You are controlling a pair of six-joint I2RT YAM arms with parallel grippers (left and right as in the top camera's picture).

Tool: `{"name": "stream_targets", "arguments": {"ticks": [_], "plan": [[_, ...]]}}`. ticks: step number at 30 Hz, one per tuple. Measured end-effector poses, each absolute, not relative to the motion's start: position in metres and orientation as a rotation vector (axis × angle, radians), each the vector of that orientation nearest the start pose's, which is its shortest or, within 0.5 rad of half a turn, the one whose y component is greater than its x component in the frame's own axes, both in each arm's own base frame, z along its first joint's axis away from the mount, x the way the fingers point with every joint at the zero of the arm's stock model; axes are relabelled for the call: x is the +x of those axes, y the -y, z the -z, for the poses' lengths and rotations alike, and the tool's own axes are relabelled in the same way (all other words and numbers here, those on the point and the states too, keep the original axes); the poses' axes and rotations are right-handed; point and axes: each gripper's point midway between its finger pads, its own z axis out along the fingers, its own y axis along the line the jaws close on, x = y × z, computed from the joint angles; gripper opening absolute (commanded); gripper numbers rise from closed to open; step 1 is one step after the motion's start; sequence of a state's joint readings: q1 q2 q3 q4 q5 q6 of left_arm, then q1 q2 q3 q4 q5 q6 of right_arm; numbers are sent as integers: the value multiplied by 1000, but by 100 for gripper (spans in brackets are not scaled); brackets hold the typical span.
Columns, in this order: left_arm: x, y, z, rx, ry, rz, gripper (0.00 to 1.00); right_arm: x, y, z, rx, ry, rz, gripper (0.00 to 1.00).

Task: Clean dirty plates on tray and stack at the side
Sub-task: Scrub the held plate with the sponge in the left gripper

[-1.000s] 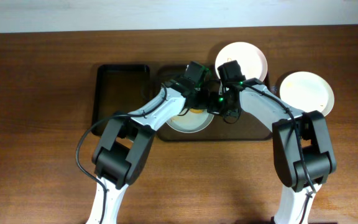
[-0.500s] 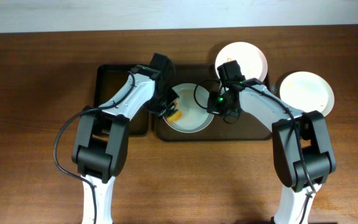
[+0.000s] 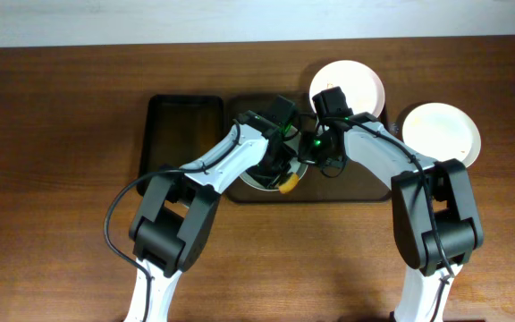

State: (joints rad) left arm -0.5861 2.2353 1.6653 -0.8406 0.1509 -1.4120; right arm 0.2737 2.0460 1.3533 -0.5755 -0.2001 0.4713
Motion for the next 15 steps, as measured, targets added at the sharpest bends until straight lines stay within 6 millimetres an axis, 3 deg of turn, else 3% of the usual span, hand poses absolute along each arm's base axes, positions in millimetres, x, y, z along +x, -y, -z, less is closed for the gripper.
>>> {"name": "stream_targets", "arguments": {"ticks": [3, 7, 11, 15], "plan": [[401, 258, 0, -1218, -2724, 264, 0, 414, -152, -7, 241, -2891, -432, 4], [443, 209, -4, -1206, -2477, 89, 0, 414, -152, -7, 241, -2891, -432, 4], [450, 192, -7, -917, -2558, -60, 0, 415, -157, -7, 225, -2884, -449, 4], [434, 184, -12, -587, -2732, -216, 0, 415, -158, -7, 225, -2885, -453, 4]]}}
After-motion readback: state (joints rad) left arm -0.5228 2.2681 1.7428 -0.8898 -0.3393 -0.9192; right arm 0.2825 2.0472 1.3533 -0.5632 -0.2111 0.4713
